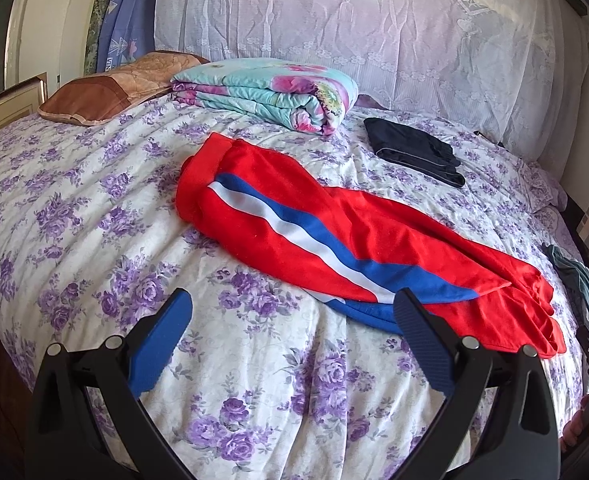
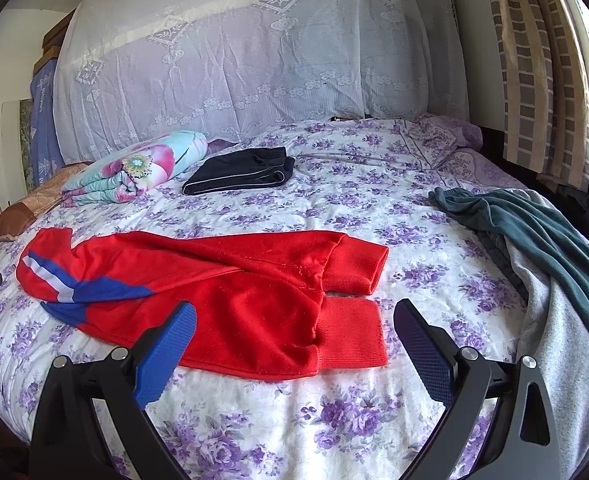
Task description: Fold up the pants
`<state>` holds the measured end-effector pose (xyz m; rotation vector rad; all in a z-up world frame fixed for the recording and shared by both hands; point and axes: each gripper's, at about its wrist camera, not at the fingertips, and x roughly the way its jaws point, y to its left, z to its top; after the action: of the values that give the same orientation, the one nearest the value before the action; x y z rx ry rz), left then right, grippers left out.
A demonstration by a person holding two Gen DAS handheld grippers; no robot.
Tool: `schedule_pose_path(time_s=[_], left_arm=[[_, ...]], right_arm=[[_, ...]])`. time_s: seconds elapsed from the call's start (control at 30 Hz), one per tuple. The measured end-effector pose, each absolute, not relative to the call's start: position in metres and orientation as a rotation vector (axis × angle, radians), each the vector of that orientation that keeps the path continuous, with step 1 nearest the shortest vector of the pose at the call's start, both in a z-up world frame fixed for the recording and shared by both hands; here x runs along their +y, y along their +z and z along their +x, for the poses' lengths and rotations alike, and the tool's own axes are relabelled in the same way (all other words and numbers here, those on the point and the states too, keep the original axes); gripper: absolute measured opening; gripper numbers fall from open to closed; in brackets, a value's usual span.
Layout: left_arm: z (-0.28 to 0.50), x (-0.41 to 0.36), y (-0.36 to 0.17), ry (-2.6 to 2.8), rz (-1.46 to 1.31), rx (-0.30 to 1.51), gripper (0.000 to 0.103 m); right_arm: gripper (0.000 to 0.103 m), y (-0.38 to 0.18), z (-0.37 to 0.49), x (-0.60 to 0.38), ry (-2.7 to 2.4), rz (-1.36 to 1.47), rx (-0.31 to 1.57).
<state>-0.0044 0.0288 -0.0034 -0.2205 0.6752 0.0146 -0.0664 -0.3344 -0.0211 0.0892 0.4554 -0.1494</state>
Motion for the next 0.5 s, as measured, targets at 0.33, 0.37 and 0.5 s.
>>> schedule_pose_path(time_s=[0.33,0.37,0.5], left_arm=[[-0.0027,0.035,-0.006,0.022,-0.238,0.683,0.098],[-0.003,0.0352,-0.0064,0.022,-0.239,0.683,0.098],[-0.0032,0.0355,-0.0075,0.024,-0.238,0.684,0.098]], right_arm=[[0.1,-0.0233,-0.0658,-0.3317,-0.148,0.081,0.46],[0.1,-0.0239,-0.0661,-0.3313,-0.146,0.08,0.461],[0.1,-0.0236,-0.0658,-0.3315,-0.148,0.082,0.461]])
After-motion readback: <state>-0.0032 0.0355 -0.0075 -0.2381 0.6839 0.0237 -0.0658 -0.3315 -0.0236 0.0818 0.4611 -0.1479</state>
